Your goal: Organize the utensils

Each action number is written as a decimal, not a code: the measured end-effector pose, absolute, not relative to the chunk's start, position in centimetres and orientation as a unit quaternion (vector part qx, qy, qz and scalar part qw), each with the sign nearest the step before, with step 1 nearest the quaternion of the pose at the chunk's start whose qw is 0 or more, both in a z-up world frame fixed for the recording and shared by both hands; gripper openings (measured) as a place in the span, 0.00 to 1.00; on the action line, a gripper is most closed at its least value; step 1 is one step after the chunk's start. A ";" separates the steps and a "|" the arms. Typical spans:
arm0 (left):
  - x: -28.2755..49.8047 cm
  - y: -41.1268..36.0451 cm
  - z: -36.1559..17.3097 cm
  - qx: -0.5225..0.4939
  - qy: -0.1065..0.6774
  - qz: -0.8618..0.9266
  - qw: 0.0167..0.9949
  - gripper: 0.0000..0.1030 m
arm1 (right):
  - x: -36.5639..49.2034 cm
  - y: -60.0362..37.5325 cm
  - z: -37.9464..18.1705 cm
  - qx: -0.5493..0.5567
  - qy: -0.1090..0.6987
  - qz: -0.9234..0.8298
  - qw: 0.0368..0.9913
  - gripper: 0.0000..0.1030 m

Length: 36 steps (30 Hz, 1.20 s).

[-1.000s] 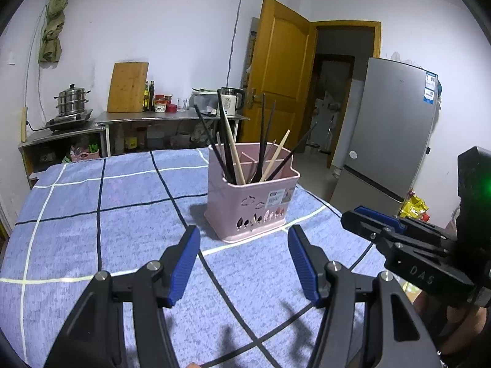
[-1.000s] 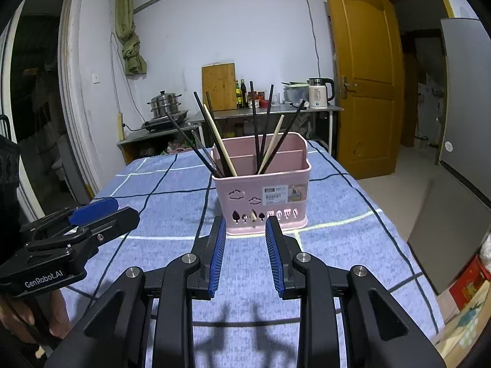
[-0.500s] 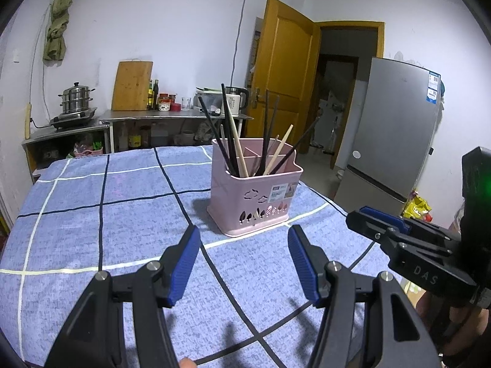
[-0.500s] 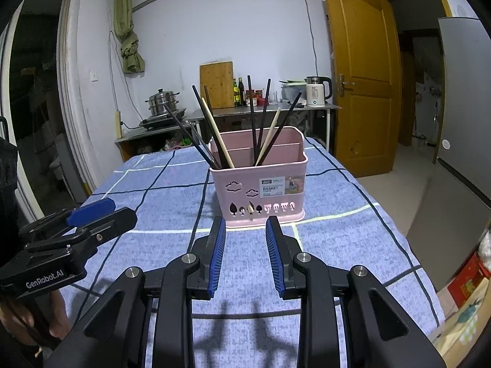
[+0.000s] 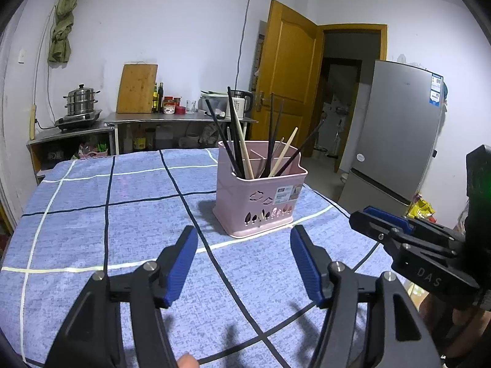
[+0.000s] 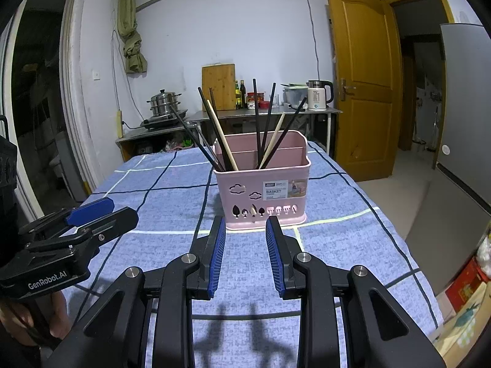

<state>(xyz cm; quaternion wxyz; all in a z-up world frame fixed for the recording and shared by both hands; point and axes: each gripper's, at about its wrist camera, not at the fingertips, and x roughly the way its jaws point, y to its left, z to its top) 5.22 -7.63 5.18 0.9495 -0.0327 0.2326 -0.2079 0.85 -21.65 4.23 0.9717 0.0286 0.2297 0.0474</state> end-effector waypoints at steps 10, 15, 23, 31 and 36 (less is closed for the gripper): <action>5.3 -7.5 5.0 -0.033 0.232 -0.204 0.951 0.65 | 0.9 -21.5 4.1 0.027 0.232 0.048 0.971 0.27; 5.4 -7.4 4.9 -0.034 0.233 -0.205 0.950 0.66 | 0.9 -21.4 4.1 0.026 0.235 0.048 0.970 0.27; 5.1 -7.6 5.0 -0.025 0.230 -0.205 0.951 0.66 | 0.9 -21.4 4.1 0.023 0.235 0.048 0.970 0.27; 5.1 -7.8 4.9 -0.023 0.228 -0.203 0.952 0.66 | 0.9 -21.5 4.1 0.022 0.235 0.047 0.971 0.27; 4.9 -7.9 4.9 -0.021 0.225 -0.201 0.953 0.66 | 0.9 -21.5 4.1 0.022 0.236 0.048 0.970 0.27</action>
